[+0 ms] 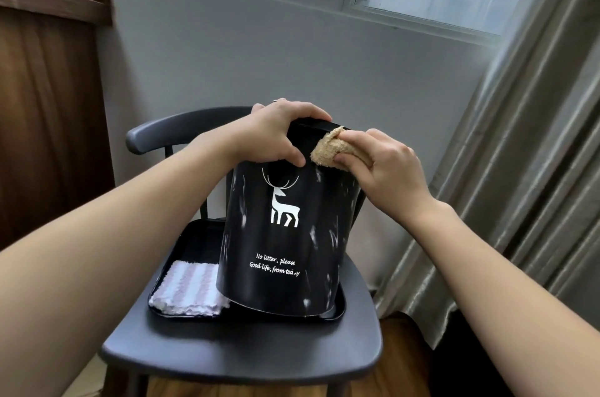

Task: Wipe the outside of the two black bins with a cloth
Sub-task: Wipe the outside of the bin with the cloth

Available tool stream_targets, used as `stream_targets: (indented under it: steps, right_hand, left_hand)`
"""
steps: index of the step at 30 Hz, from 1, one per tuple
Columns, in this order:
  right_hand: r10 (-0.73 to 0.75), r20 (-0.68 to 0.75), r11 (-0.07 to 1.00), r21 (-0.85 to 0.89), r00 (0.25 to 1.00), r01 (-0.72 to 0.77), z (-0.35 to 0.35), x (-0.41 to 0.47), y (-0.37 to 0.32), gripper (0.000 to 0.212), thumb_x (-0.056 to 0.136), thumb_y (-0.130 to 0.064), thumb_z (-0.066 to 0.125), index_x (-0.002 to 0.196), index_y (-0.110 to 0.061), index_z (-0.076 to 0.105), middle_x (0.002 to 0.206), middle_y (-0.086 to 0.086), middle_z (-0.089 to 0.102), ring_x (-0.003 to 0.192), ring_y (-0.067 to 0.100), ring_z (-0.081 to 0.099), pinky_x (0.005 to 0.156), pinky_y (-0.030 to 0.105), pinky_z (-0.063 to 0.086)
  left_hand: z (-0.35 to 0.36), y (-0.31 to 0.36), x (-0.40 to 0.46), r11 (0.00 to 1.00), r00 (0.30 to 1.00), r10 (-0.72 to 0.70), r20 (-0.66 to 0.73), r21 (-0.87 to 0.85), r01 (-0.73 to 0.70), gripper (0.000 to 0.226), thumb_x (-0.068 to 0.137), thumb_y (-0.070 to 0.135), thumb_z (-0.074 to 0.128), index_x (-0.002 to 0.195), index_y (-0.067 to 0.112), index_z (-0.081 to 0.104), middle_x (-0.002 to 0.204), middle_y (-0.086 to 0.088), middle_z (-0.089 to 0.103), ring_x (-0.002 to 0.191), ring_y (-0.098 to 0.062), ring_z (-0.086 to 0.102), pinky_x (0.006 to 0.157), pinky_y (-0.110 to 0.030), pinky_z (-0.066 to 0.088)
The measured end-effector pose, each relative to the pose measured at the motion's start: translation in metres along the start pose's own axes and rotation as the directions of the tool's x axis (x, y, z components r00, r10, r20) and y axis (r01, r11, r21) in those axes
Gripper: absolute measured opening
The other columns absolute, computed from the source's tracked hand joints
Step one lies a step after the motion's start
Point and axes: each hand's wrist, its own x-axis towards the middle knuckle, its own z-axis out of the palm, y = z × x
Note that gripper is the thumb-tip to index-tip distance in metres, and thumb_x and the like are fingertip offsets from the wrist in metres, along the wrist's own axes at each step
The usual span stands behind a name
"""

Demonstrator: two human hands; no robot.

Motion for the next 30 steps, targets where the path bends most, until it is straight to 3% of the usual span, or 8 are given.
stream_targets:
  steps: [3,6,10,16,20,24,26,30]
  right_hand:
    - [-0.018,0.008,1.0,-0.01,1.0,0.018,0.0,-0.004,-0.005,0.03,0.092,-0.038,0.066,0.12,-0.027,0.068,0.089,-0.002,0.063,0.08,0.026,0.062,0.069,0.041,0.053]
    - [-0.174,0.059,0.983,-0.048,0.983,0.177,-0.001,-0.025,-0.011,0.029,0.093,-0.037,0.064,0.117,-0.022,0.071,0.084,0.0,0.062,0.075,0.023,0.063,0.06,0.041,0.054]
    - [-0.335,0.154,0.928,-0.117,0.93,0.354,0.001,-0.043,-0.013,0.028,0.098,-0.036,0.056,0.115,-0.021,0.072,0.083,0.002,0.062,0.073,0.024,0.064,0.051,0.038,0.052]
    - [-0.071,0.01,0.983,-0.171,0.997,0.071,0.002,-0.01,-0.017,0.028,0.095,-0.033,0.062,0.12,-0.024,0.07,0.086,0.004,0.061,0.078,0.027,0.061,0.056,0.035,0.05]
    - [-0.18,0.063,0.974,-0.131,0.982,0.187,0.004,-0.026,-0.019,0.027,0.095,-0.031,0.061,0.118,-0.02,0.071,0.085,0.004,0.061,0.074,0.025,0.062,0.055,0.034,0.052]
    - [-0.319,0.155,0.937,-0.094,0.935,0.336,0.005,-0.045,-0.013,0.028,0.099,-0.032,0.053,0.115,-0.021,0.073,0.085,0.003,0.063,0.072,0.023,0.063,0.049,0.038,0.052]
    - [-0.311,0.131,0.938,-0.115,0.941,0.326,0.003,-0.038,-0.009,0.026,0.098,-0.031,0.055,0.115,-0.022,0.073,0.085,0.002,0.062,0.074,0.024,0.063,0.049,0.036,0.051]
    - [-0.15,0.046,0.981,-0.118,0.988,0.155,0.002,-0.017,-0.008,0.026,0.095,-0.027,0.062,0.12,-0.022,0.07,0.089,0.003,0.062,0.079,0.024,0.063,0.055,0.037,0.051]
  left_hand:
    - [-0.001,-0.002,0.002,1.0,0.999,-0.001,0.037,-0.029,0.002,0.074,0.072,0.01,0.085,0.128,0.051,0.059,0.107,0.03,0.059,0.116,-0.011,0.05,0.112,-0.041,0.037]
    - [0.0,-0.005,0.006,0.999,0.997,-0.016,0.069,-0.045,0.019,0.074,0.071,0.008,0.085,0.126,0.051,0.06,0.119,0.019,0.067,0.121,-0.022,0.056,0.111,-0.048,0.041]
    - [0.001,-0.004,0.008,0.997,0.997,-0.036,0.067,-0.059,0.04,0.076,0.071,0.008,0.085,0.127,0.053,0.06,0.12,0.019,0.068,0.122,-0.028,0.056,0.11,-0.047,0.044]
    - [0.001,-0.003,0.007,0.997,0.996,-0.044,0.073,-0.063,0.049,0.075,0.069,0.014,0.085,0.122,0.06,0.058,0.119,0.019,0.066,0.124,-0.031,0.053,0.108,-0.048,0.045]
    - [0.0,-0.006,0.006,0.995,0.997,-0.032,0.076,-0.092,0.039,0.074,0.062,0.022,0.082,0.121,0.06,0.059,0.12,0.017,0.067,0.124,-0.033,0.053,0.108,-0.048,0.045]
    - [0.001,-0.007,0.006,0.995,0.997,-0.049,0.067,-0.082,0.054,0.077,0.071,0.013,0.084,0.121,0.064,0.057,0.121,0.019,0.066,0.125,-0.032,0.052,0.107,-0.048,0.047]
    - [0.001,-0.005,0.005,0.996,0.997,-0.051,0.063,-0.072,0.056,0.077,0.071,0.013,0.084,0.121,0.065,0.056,0.121,0.019,0.066,0.124,-0.031,0.052,0.107,-0.047,0.047]
    - [0.001,-0.006,0.006,0.997,0.997,-0.05,0.066,-0.059,0.054,0.075,0.071,0.016,0.084,0.119,0.066,0.056,0.12,0.019,0.065,0.123,-0.031,0.052,0.107,-0.047,0.047]
